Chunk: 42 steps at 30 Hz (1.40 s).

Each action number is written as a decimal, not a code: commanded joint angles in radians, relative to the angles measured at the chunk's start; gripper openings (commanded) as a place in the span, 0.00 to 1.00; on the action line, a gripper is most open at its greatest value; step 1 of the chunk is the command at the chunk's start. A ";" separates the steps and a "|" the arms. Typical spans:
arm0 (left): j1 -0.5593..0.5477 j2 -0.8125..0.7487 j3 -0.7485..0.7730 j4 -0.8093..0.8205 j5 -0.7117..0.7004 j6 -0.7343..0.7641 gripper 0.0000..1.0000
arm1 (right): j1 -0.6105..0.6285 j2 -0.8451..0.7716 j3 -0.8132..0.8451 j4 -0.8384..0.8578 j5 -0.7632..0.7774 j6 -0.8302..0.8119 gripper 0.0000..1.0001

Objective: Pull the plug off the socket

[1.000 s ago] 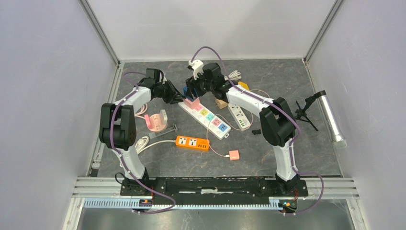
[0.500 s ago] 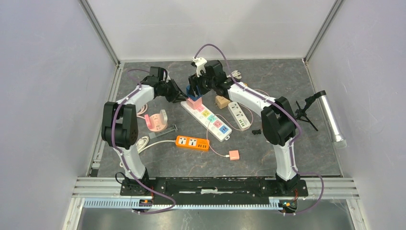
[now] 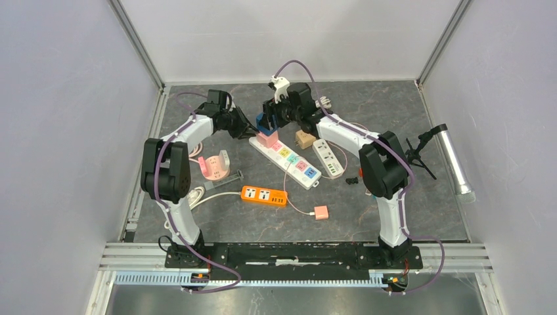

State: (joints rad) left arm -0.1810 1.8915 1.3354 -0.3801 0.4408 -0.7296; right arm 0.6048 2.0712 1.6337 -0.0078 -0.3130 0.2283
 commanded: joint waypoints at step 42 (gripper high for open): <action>-0.008 0.049 -0.119 -0.119 -0.102 0.088 0.54 | 0.025 -0.005 0.096 -0.146 0.028 -0.210 0.88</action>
State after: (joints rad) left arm -0.1715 1.8816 1.2911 -0.3546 0.4549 -0.7177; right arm 0.6231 2.0567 1.6848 -0.1734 -0.3046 0.0463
